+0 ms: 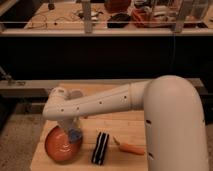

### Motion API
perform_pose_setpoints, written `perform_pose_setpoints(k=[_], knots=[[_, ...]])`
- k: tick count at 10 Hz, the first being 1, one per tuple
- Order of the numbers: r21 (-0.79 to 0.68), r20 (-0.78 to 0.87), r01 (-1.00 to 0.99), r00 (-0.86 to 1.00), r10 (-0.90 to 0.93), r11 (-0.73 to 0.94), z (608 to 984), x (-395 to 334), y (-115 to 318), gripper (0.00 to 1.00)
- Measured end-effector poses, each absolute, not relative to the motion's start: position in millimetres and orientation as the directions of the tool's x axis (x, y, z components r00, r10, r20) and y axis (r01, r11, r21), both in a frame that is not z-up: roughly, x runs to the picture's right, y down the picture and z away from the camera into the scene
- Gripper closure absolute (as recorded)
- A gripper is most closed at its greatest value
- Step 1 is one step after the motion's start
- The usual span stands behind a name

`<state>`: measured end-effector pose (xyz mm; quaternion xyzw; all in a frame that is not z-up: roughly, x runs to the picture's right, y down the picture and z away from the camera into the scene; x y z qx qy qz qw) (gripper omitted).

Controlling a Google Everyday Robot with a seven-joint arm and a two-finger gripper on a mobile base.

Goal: Place the white sponge in the ceramic bowl

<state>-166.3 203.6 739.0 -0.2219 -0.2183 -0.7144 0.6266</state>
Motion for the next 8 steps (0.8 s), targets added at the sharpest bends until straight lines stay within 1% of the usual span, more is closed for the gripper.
perform_pose_setpoints(k=[8], knots=[[0.047, 0.598, 0.992, -0.123, -0.792, -0.118, 736.4, -168.4, 210.2, 1.0]])
